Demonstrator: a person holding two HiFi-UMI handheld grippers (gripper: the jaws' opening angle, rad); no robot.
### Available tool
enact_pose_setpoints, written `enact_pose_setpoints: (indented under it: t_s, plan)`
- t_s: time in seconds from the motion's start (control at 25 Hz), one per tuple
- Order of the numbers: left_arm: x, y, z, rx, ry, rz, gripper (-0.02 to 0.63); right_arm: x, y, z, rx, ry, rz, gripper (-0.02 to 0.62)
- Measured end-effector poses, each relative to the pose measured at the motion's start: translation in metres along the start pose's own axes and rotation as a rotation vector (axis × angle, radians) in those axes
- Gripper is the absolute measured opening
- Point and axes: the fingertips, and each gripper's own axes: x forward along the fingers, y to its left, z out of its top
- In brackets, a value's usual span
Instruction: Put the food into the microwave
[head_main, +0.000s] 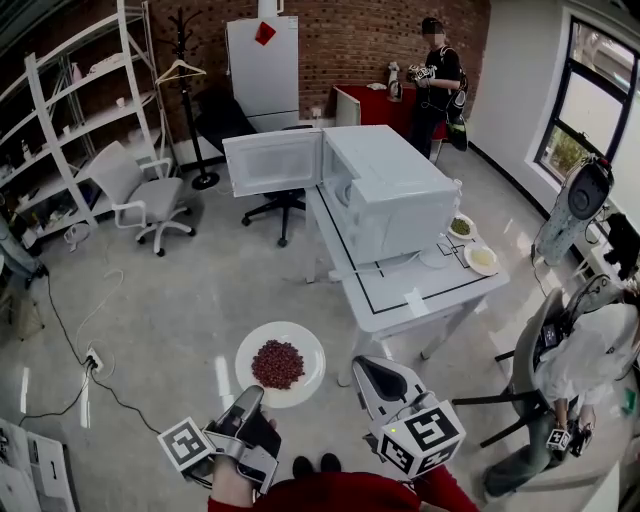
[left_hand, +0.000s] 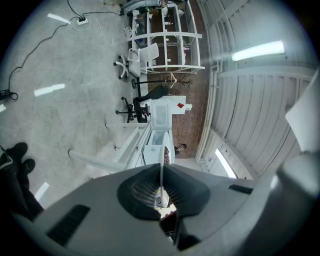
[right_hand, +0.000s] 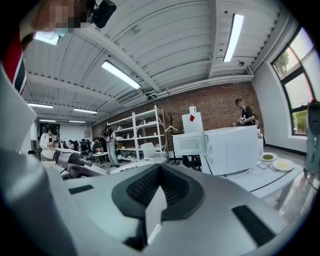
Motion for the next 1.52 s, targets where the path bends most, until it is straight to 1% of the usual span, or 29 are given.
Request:
enact_pose_setpoints:
  t_s: [0.4, 0.6, 0.72, 0.88, 1.12, 1.28, 1.4, 1.52]
  plan:
    - [0.014, -0.005, -0.005, 0.036, -0.021, 0.001, 0.02, -0.007, -0.022, -0.001, 0.014, 0.007, -0.012, 0.014]
    - [0.019, -0.01, -0.008, 0.061, -0.04, 0.003, 0.02, -0.012, -0.029, 0.001, -0.002, 0.006, 0.004, 0.014]
    - [0.025, -0.015, -0.009, 0.078, -0.046, 0.005, 0.02, -0.011, -0.037, 0.003, -0.007, 0.006, -0.005, 0.014]
    - [0.031, -0.016, -0.007, 0.065, -0.058, 0.012, 0.02, -0.005, -0.045, 0.007, 0.006, 0.007, 0.001, 0.014]
    - [0.042, -0.018, 0.01, 0.059, -0.068, 0.024, 0.02, 0.016, -0.051, 0.009, 0.034, 0.009, 0.005, 0.014]
    - [0.057, -0.019, 0.029, 0.054, -0.063, 0.01, 0.02, 0.038, -0.05, 0.013, 0.029, 0.006, 0.004, 0.014]
    - [0.072, -0.015, 0.051, 0.043, -0.05, 0.007, 0.02, 0.063, -0.05, 0.015, 0.024, 0.015, -0.001, 0.014]
    - [0.094, -0.014, 0.082, 0.042, -0.031, 0.008, 0.02, 0.096, -0.052, 0.022, 0.017, 0.013, -0.019, 0.014]
